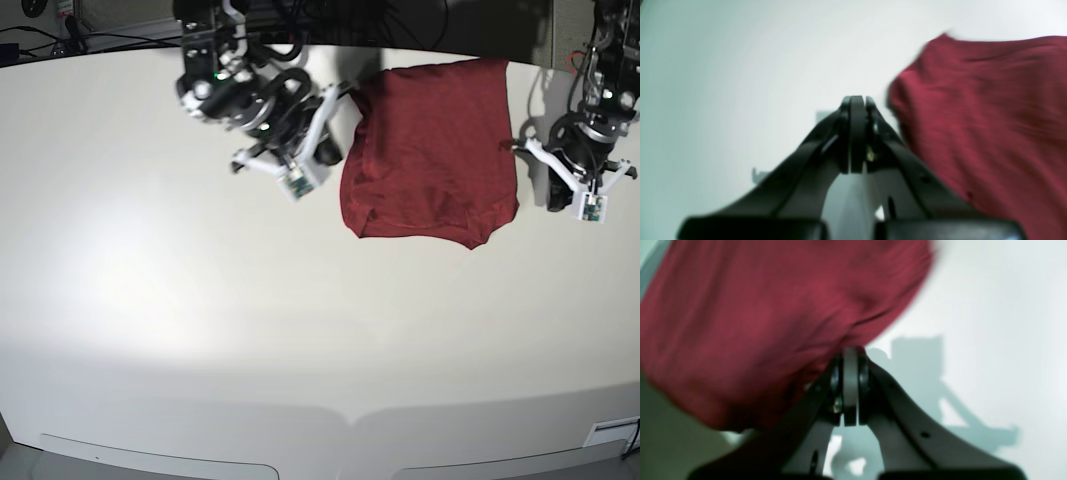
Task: Fold the T-shirt properly
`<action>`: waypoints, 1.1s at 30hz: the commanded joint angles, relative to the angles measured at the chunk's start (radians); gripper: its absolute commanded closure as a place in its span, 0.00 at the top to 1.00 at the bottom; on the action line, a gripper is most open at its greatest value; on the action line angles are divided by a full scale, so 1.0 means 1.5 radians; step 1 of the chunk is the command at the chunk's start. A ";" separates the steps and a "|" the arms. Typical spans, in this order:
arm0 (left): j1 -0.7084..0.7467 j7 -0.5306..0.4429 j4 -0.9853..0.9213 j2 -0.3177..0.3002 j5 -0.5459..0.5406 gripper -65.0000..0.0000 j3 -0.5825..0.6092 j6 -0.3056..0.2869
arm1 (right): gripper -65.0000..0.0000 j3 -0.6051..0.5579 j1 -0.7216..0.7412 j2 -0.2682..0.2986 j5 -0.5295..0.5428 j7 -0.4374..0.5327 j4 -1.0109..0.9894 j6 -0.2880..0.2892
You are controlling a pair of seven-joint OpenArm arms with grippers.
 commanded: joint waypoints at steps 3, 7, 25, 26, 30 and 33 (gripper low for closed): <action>0.050 -0.014 0.071 -0.011 0.017 0.00 -0.005 0.020 | 0.00 0.053 0.004 -0.002 0.018 -0.020 0.080 0.003; 0.122 -0.014 0.136 -0.011 0.037 0.00 -0.006 0.044 | 0.00 0.142 -0.013 -0.001 0.077 -0.074 0.142 0.003; 0.435 -0.014 0.152 0.041 0.123 0.00 -0.006 0.119 | 0.00 0.377 -0.344 0.102 0.326 -0.218 0.236 0.003; 0.451 -0.015 0.152 0.052 0.133 0.00 -0.006 0.119 | 0.00 0.381 -0.361 0.101 0.331 -0.218 0.236 0.003; 0.508 -0.021 0.148 0.099 0.173 0.00 -0.006 0.119 | 0.00 0.382 -0.426 0.102 0.332 -0.218 0.235 0.003; 0.536 -0.035 0.125 0.124 0.180 0.00 -0.006 0.119 | 0.00 0.382 -0.469 0.101 0.330 -0.218 0.231 0.003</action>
